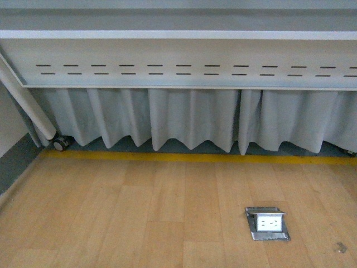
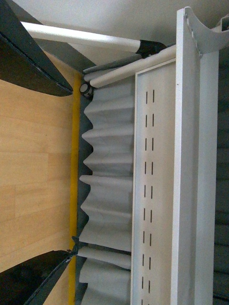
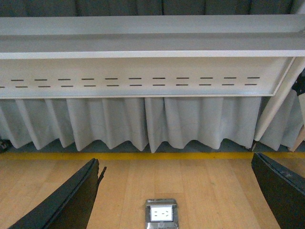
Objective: Open oven
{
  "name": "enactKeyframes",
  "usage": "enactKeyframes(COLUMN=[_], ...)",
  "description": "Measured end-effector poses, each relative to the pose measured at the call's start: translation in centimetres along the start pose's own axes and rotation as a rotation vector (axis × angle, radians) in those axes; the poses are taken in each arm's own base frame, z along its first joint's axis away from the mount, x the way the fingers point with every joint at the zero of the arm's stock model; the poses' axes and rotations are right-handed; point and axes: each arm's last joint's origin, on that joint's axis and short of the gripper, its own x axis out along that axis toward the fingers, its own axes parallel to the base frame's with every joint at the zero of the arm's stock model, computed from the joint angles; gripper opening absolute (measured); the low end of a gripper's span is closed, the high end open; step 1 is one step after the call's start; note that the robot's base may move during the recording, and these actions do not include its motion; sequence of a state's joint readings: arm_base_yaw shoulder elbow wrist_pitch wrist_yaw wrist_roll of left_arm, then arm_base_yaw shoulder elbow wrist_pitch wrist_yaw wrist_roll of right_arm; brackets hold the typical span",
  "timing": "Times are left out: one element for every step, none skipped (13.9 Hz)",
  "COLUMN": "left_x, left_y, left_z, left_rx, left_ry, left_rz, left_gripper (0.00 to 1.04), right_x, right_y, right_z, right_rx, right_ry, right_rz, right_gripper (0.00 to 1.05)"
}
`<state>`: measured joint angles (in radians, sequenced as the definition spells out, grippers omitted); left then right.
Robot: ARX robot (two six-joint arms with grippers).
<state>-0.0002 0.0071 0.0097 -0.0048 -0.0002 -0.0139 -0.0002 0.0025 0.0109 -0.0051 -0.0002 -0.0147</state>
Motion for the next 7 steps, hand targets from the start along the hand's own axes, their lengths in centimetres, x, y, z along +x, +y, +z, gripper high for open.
enactKeyframes(left_x=[0.0, 0.0, 0.0, 0.0, 0.0, 0.0, 0.0], left_y=[0.0, 0.0, 0.0, 0.0, 0.0, 0.0, 0.0], left_z=[0.0, 0.0, 0.0, 0.0, 0.0, 0.0, 0.0], left_rx=[0.0, 0.0, 0.0, 0.0, 0.0, 0.0, 0.0], left_ry=[0.0, 0.0, 0.0, 0.0, 0.0, 0.0, 0.0], left_rz=[0.0, 0.0, 0.0, 0.0, 0.0, 0.0, 0.0], left_gripper=[0.98, 0.98, 0.98, 0.98, 0.98, 0.98, 0.98], right_x=[0.0, 0.0, 0.0, 0.0, 0.0, 0.0, 0.0], right_y=[0.0, 0.0, 0.0, 0.0, 0.0, 0.0, 0.0], right_z=[0.0, 0.0, 0.0, 0.0, 0.0, 0.0, 0.0], right_rx=[0.0, 0.0, 0.0, 0.0, 0.0, 0.0, 0.0], right_ry=[0.0, 0.0, 0.0, 0.0, 0.0, 0.0, 0.0], right_rz=[0.0, 0.0, 0.0, 0.0, 0.0, 0.0, 0.0], right_gripper=[0.98, 0.98, 0.98, 0.98, 0.98, 0.98, 0.98])
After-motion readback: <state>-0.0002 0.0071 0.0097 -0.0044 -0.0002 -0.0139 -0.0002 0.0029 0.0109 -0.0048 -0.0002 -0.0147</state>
